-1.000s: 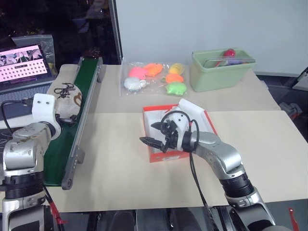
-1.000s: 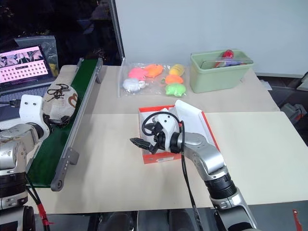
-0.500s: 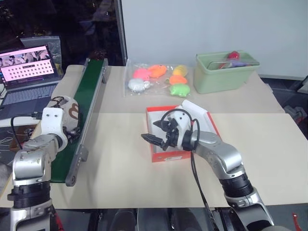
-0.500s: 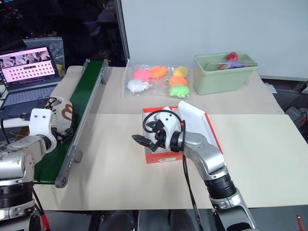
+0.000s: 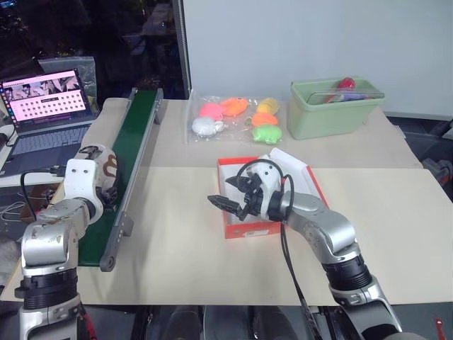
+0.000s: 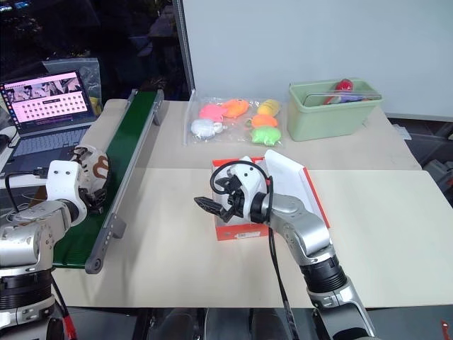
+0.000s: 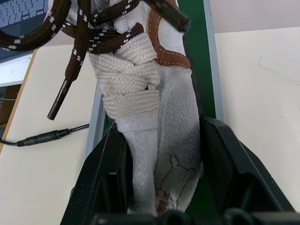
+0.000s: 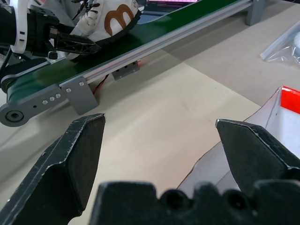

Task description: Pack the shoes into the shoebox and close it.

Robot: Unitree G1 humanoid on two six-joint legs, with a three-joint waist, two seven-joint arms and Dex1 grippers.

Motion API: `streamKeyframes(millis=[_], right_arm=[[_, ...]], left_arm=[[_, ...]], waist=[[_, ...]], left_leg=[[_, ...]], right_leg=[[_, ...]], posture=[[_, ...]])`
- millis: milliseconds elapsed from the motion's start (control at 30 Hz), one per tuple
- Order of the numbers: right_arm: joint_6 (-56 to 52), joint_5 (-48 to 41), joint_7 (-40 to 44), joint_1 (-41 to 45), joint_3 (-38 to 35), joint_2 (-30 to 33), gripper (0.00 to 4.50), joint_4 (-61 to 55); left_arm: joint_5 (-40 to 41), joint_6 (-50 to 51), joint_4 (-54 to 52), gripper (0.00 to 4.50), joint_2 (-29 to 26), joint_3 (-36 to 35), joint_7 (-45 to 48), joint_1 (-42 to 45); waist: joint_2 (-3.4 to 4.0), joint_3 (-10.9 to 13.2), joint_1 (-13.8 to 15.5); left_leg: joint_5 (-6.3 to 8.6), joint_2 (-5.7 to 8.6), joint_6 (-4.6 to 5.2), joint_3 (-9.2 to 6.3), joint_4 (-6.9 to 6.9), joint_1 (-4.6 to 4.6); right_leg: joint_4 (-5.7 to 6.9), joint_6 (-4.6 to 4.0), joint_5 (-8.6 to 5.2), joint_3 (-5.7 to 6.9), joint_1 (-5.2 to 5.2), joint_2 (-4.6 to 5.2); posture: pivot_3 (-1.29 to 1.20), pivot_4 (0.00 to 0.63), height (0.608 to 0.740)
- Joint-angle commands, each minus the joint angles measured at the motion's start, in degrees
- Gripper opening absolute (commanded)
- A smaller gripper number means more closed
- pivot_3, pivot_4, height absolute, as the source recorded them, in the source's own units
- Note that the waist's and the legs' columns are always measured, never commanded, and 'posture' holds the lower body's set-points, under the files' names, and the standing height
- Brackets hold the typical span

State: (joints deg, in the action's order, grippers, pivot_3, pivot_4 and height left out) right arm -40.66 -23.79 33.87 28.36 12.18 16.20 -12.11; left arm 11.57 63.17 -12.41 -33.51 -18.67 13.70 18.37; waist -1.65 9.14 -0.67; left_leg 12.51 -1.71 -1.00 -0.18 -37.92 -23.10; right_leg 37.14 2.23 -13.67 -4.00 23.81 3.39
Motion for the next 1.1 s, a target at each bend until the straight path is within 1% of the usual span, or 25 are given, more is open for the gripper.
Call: streamKeyframes(millis=[33, 167, 267, 367, 400, 467, 567, 667, 733, 833, 867, 933, 1033, 1100], right_arm=[[0.02, -0.64, -0.58, 0.48, -1.51, -0.51, 4.50, -2.57], [-0.02, -0.71, -1.07, 0.74, -1.78, -0.77, 4.50, -2.43], [0.13, -0.65, -1.11, 1.13, -1.79, -0.95, 4.50, -1.99], [0.50, -0.37, -0.98, 1.79, -1.74, -1.30, 4.50, -1.09], [0.65, -0.29, -0.92, 2.05, -1.72, -1.46, 4.50, -0.73], [1.14, -0.04, -1.01, 2.73, -1.75, -1.94, 4.50, 0.25], [1.46, 0.24, -1.15, 3.08, -1.75, -2.31, 4.50, 0.89], [1.74, 0.42, -1.85, 3.36, -2.20, -3.01, 4.50, 1.47], [0.46, -0.98, -4.62, 4.75, -4.92, -5.55, 4.50, 3.15], [-2.65, -5.67, -8.13, 7.18, -10.50, -10.16, 4.50, 5.12], [-5.39, -9.65, -10.89, 8.72, -14.79, -12.68, 4.50, 6.72], [-9.88, -14.70, -15.00, 10.93, -20.60, -15.76, 4.50, 9.21], [-16.02, -19.17, -20.84, 14.15, -26.43, -18.03, 4.50, 13.62], [-18.31, -21.02, -23.29, 16.08, -28.65, -18.70, 4.50, 15.35]], left_arm=[[-0.36, 0.59, 3.05, 1.92, 1.12, 2.27, -0.25, 0.20], [-1.08, -3.85, 4.08, 1.92, 2.62, 0.59, -2.16, 2.05], [-3.50, -8.44, 4.59, 1.92, 2.08, 0.61, -4.34, 3.48], [-5.88, -14.40, 4.03, 1.92, 1.80, 1.29, -6.54, 5.11], [-6.37, -16.16, 3.62, 1.92, 1.78, 1.77, -6.87, 5.61], [-7.31, -19.84, 0.55, 1.92, 2.82, 4.36, -7.28, 6.62], [-7.72, -22.05, -2.57, 1.92, 5.38, 6.11, -8.51, 6.93], [-7.68, -24.69, -4.56, 1.92, 7.29, 7.30, -8.29, 6.81], [-4.79, -27.36, -7.09, 1.92, 10.25, 8.35, -6.31, 6.66], [-0.23, -29.90, -10.20, 1.92, 13.01, 10.03, -1.27, 5.30], [0.80, -30.35, -11.24, 1.92, 13.34, 11.02, 0.51, 4.50], [1.92, -30.60, -12.33, 1.92, 13.62, 12.18, 2.49, 3.67], [2.85, -30.15, -12.72, 1.92, 13.72, 13.56, 3.94, 3.47], [2.85, -30.16, -12.62, 1.92, 13.42, 14.66, 4.85, 3.47]], waist=[[0.02, -0.01, 0.01], [0.04, -0.02, 0.08], [0.02, -0.01, 0.06], [-0.11, 0.07, -0.14], [-0.27, 0.16, -0.24], [-0.47, 0.19, -0.25], [-0.52, 0.17, -0.13], [-0.52, 0.16, -0.24], [-0.52, 0.16, -0.52], [-0.53, 0.17, -0.52], [-0.53, 0.17, -0.54], [-0.53, 0.17, -0.80], [-0.53, 0.17, -0.88], [-0.53, 0.17, -0.98]], left_leg=[[0.00, 0.00, 0.00, 0.00, 0.00, 0.00], [-0.01, 0.00, 0.01, -0.01, 0.00, 0.26], [-0.01, -0.01, 0.01, -0.02, 0.00, 0.50], [-0.03, -0.05, 0.00, -0.02, 0.00, 0.50], [-0.03, -0.06, 0.00, -0.02, 0.00, 0.47], [-0.02, -0.09, -0.01, -0.03, 0.00, 0.16], [-0.03, -0.03, -0.02, -0.02, 0.00, -0.62], [0.02, -0.06, -0.06, -0.03, 0.04, -0.83], [0.04, -0.07, -0.07, -0.02, 0.04, -1.04], [0.04, -0.08, -0.07, -0.02, 0.04, -1.14], [0.03, -0.08, -0.08, -0.01, 0.04, -1.14], [0.02, -0.11, -0.09, -0.01, 0.04, -1.10], [0.02, -0.12, -0.09, -0.01, 0.04, -1.08], [0.01, -0.10, -0.08, 0.00, 0.04, -1.09]], right_leg=[[0.00, 0.00, 0.00, 0.00, 0.00, 0.00], [-0.01, 0.00, 0.00, 0.02, -0.29, 0.00], [-0.06, 0.04, -0.04, 0.03, -0.58, -0.02], [-0.09, 0.04, -0.04, 0.03, -0.57, -0.07], [-0.09, 0.02, -0.03, 0.03, -0.54, -0.07], [-0.13, -0.03, 0.01, 0.03, -0.25, -0.09], [-0.09, -0.05, 0.08, 0.02, 0.48, 0.00], [-0.05, -0.05, 0.09, 0.03, 0.59, 0.03], [-0.08, -0.04, 0.10, 0.03, 0.78, 0.03], [-0.03, -0.06, 0.12, 0.03, 0.95, 0.03], [-0.03, -0.08, 0.13, 0.02, 0.99, 0.02], [-0.03, -0.09, 0.14, 0.02, 0.99, 0.00], [-0.01, -0.10, 0.14, 0.02, 0.97, -0.01], [-0.01, -0.10, 0.14, 0.02, 0.97, -0.01]], posture=[[0.00, 0.150, 0.729], [0.00, 0.150, 0.729], [0.00, 0.150, 0.729], [0.00, 0.150, 0.729], [0.00, 0.150, 0.729], [0.00, 0.150, 0.729], [0.00, 0.150, 0.729], [0.00, 0.150, 0.729], [0.00, 0.150, 0.729], [0.00, 0.150, 0.729], [0.00, 0.150, 0.729], [0.00, 0.150, 0.729], [0.00, 0.150, 0.729], [0.00, 0.150, 0.729]])
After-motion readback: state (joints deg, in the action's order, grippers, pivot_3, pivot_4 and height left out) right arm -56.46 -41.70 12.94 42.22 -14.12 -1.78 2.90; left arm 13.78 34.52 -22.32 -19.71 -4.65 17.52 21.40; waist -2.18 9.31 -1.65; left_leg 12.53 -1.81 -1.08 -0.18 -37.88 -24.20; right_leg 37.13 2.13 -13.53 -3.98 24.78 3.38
